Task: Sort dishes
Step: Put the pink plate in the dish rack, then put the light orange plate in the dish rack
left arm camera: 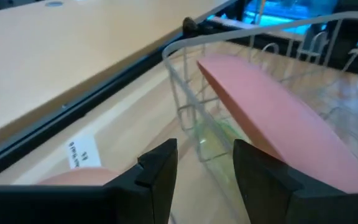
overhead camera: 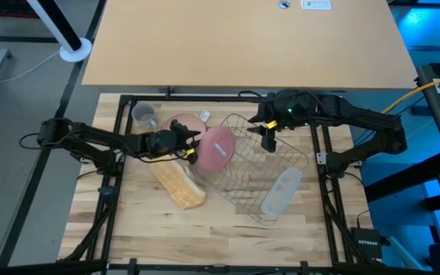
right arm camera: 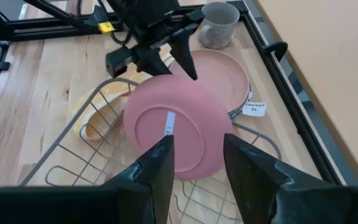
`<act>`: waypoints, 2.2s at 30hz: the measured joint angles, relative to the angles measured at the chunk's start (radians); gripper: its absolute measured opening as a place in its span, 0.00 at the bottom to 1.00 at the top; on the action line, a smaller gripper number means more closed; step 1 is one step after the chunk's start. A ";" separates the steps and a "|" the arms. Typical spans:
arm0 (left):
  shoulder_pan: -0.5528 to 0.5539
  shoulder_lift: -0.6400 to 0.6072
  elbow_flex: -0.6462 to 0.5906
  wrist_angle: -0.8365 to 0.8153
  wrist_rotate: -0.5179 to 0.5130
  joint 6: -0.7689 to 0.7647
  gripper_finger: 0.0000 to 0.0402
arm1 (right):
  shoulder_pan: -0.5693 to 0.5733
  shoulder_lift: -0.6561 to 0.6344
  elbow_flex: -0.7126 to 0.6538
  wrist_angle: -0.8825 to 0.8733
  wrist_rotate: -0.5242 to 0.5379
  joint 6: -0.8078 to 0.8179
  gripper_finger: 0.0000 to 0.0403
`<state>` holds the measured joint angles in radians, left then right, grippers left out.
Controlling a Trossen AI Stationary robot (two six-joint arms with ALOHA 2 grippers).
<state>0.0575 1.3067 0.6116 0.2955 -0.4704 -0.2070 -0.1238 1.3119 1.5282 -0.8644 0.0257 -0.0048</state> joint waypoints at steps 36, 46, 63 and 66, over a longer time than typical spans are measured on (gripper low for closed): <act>0.021 -0.146 -0.001 -0.353 0.082 0.277 0.37 | -0.001 0.001 0.000 0.003 0.000 -0.003 0.35; 0.021 -0.145 -0.001 -0.679 0.086 0.167 0.37 | -0.001 0.001 0.000 0.003 0.000 -0.002 0.35; 0.022 -0.145 -0.001 -0.756 0.154 0.261 0.37 | -0.001 0.001 0.000 0.002 0.000 0.000 0.35; 0.025 -0.138 -0.001 -0.755 0.154 0.264 0.37 | -0.001 0.001 0.000 0.002 -0.005 0.006 0.35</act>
<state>0.0829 1.1685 0.6109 -0.4592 -0.3164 0.0575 -0.1246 1.3125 1.5280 -0.8627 0.0205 0.0017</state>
